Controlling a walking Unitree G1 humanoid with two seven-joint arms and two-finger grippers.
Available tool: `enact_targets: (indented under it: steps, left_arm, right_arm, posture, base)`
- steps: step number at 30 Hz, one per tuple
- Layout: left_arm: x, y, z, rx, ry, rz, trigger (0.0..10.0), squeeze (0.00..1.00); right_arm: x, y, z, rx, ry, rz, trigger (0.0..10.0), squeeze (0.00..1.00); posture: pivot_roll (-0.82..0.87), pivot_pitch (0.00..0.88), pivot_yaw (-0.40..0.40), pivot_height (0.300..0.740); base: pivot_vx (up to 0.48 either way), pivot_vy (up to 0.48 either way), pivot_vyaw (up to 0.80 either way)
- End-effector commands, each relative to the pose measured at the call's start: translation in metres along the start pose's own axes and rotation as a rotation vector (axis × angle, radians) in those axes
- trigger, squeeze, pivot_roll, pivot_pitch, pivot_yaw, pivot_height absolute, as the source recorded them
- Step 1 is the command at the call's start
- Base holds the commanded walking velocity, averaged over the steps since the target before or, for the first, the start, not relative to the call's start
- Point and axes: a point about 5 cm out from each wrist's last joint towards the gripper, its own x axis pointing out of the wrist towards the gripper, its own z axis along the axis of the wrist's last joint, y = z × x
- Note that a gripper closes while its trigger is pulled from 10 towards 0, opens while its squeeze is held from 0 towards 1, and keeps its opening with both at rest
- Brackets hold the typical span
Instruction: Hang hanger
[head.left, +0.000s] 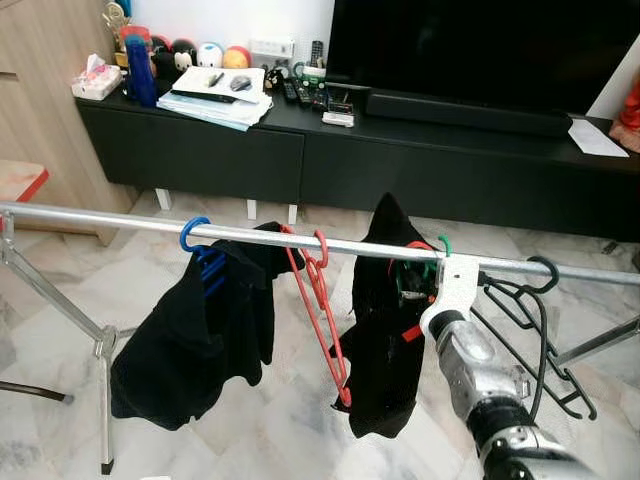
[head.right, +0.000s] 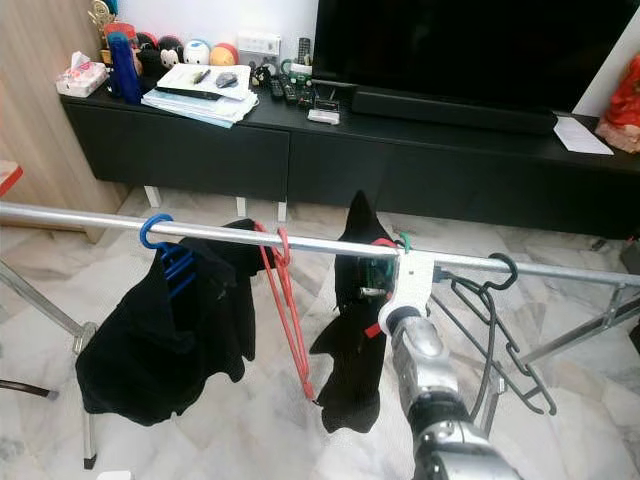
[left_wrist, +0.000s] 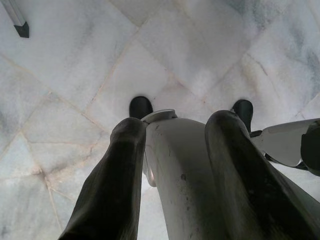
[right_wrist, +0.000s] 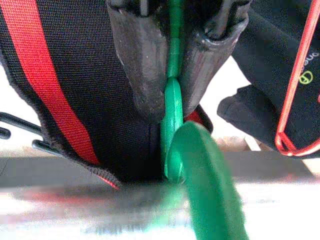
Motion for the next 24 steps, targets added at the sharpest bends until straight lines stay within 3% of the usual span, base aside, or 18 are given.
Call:
enact_targets:
  steps: [1,12,13,14,15,21,24]
  left_arm:
    - [-0.002,0.0,-0.013,0.002,0.056,-0.005,10.0,0.0]
    - [-0.001,-0.007,-0.012,0.003,0.054,-0.016,10.0,0.0]
    - [0.0,-0.009,-0.011,0.003,0.053,-0.018,10.0,0.0]
    - [0.0,-0.009,-0.011,0.003,0.052,-0.019,10.0,0.0]
    - [0.001,-0.01,-0.009,0.003,0.05,-0.019,10.0,0.0]
    - [0.002,-0.01,-0.005,0.004,0.043,-0.014,10.0,0.0]
    - [0.002,-0.009,-0.005,0.001,0.041,-0.012,10.0,0.0]
  right_arm:
    - [-0.004,0.002,0.006,-0.028,-0.067,0.026,0.0,0.0]
    - [-0.022,-0.001,-0.015,-0.054,-0.042,0.055,0.0,0.0]
    - [-0.028,-0.001,-0.025,-0.058,-0.008,0.056,0.0,0.0]
    - [-0.03,-0.002,-0.031,-0.061,0.014,0.053,1.4,0.0]
    - [-0.032,-0.003,-0.037,-0.065,0.039,0.043,10.0,0.0]
    - [-0.043,-0.008,-0.066,-0.017,0.143,-0.021,10.0,0.0]
    - [-0.045,-0.009,-0.07,-0.007,0.158,-0.038,10.0,0.0]
  posture:
    - [-0.01,0.121,-0.093,0.74]
    - [-0.02,0.121,-0.097,0.74]
    - [-0.02,0.12,-0.098,0.74]
    - [-0.02,0.12,-0.097,0.74]
    - [-0.02,0.12,-0.097,0.74]
    - [-0.01,0.123,-0.091,0.74]
    - [-0.01,0.123,-0.088,0.74]
  base:
    - [0.0,0.0,0.0]
    - [0.0,0.0,0.0]
    - [0.0,0.0,0.0]
    - [0.0,0.0,0.0]
    - [0.0,0.0,0.0]
    - [0.0,0.0,0.0]
    - [0.0,0.0,0.0]
